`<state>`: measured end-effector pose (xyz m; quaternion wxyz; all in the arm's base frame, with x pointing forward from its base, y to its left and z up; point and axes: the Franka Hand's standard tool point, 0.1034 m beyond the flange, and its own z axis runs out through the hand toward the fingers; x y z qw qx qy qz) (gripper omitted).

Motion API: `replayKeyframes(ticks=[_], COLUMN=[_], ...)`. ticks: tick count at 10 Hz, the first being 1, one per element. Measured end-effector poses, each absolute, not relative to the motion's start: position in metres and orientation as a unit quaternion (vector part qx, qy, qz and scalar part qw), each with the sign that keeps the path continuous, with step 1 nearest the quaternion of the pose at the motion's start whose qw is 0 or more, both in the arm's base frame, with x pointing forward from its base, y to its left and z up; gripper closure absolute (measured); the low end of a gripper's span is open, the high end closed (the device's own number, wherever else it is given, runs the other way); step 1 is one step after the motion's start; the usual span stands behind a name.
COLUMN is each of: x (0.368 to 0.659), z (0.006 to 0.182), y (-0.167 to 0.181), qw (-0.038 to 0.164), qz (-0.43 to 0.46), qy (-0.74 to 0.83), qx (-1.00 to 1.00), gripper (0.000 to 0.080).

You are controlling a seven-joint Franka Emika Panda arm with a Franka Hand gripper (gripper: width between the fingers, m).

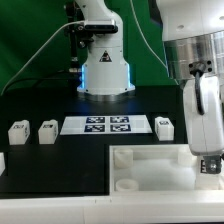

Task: Assemble one leg

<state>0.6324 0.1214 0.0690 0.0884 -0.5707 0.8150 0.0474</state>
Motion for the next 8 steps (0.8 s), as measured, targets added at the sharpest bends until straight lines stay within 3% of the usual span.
replayKeyframes(ticks=[2,5,8], x=[0.629,0.630,0.628], z=[0.072,0.097,0.096], y=[0.132,0.140,0.141], qw=[0.091,0.107,0.106], qz=[0.049,0.042,0.042], qy=[0.799,0.778,0.776], qx=[-0.592,-0.618,-0.620], gripper=[0.0151,0.0150,0.0150])
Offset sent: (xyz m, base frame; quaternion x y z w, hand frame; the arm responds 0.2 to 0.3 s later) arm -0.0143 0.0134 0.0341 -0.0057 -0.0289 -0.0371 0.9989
